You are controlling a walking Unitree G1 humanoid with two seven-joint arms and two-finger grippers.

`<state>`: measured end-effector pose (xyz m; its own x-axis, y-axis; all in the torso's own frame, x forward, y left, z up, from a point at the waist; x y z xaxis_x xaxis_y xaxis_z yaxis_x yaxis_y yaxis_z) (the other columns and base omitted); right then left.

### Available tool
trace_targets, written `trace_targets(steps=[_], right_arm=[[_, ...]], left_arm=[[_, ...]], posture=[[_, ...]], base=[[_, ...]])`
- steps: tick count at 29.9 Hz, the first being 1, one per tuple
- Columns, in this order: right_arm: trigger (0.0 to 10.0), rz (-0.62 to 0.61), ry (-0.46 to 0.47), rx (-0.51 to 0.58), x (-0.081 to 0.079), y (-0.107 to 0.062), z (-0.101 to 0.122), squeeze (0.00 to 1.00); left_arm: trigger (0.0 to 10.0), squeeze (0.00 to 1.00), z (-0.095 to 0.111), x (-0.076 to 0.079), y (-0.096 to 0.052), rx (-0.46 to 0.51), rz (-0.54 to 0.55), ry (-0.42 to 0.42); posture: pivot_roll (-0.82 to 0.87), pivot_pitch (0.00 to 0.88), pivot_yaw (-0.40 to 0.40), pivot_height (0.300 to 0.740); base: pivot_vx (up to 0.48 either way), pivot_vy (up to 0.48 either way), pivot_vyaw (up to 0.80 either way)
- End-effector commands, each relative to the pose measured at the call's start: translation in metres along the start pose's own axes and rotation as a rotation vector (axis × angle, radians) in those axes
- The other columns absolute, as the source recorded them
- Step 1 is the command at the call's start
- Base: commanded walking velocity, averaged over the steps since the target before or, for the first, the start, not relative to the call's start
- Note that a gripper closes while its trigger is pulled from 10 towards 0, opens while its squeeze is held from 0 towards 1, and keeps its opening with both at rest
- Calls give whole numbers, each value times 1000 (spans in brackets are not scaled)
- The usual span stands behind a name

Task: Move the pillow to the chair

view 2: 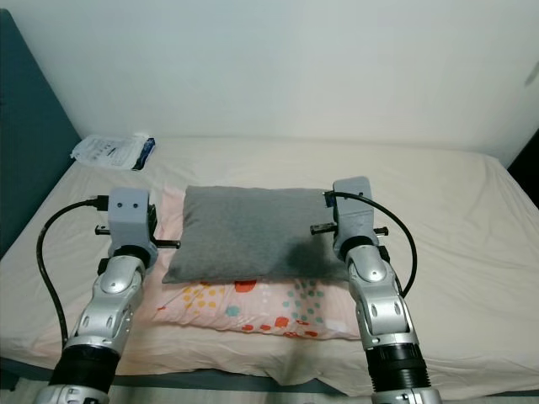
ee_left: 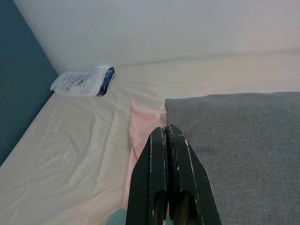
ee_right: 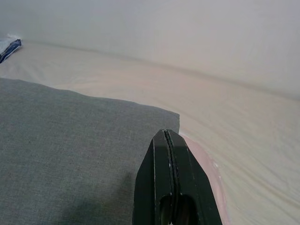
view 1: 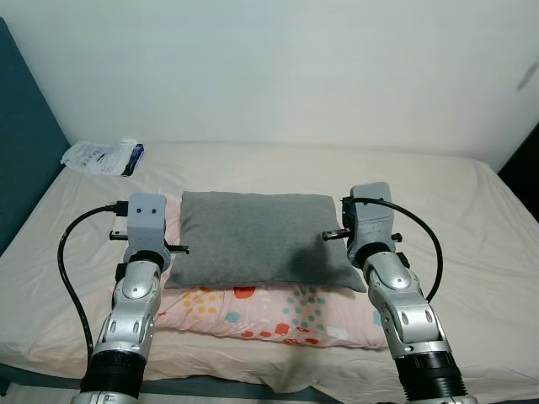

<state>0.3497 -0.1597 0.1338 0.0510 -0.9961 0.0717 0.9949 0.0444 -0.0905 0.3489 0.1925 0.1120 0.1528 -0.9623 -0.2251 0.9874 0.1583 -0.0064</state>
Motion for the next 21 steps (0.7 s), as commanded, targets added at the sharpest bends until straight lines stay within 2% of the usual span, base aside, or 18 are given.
trace_targets(steps=[1,10,13,21], right_arm=[[10000,-9,10,-2,2,0,-2,0],[10000,-12,5,18,2,3,3,0],[10000,-10,75,19,2,3,4,0],[10000,-12,62,6,2,2,1,0]], left_arm=[[10000,0,-8,-2,-3,-26,9,6],[10000,0,-10,-6,-4,-35,22,11],[10000,0,-10,-7,-4,-36,23,12],[10000,0,-9,-6,-5,-34,18,14]], posture=[[-22,66,-7,681],[-17,78,-8,671],[-15,79,-4,671],[-14,83,0,671]], base=[[0,0,0],[0,0,0],[0,0,0],[0,0,0]])
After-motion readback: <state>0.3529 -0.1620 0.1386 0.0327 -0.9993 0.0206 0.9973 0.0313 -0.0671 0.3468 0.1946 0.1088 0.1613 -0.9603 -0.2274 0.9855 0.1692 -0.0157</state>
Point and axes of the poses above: a point about 5 cm out from each wrist's last joint towards the gripper, its own y axis pointing out of the wrist towards the gripper, its own z axis along the axis of the wrist's last joint, x = y × z, the point moved 3 cm from there along y, pointing out of the wrist towards the gripper, and after that the axes turned 5 degrees about y, right-handed, at the moved point
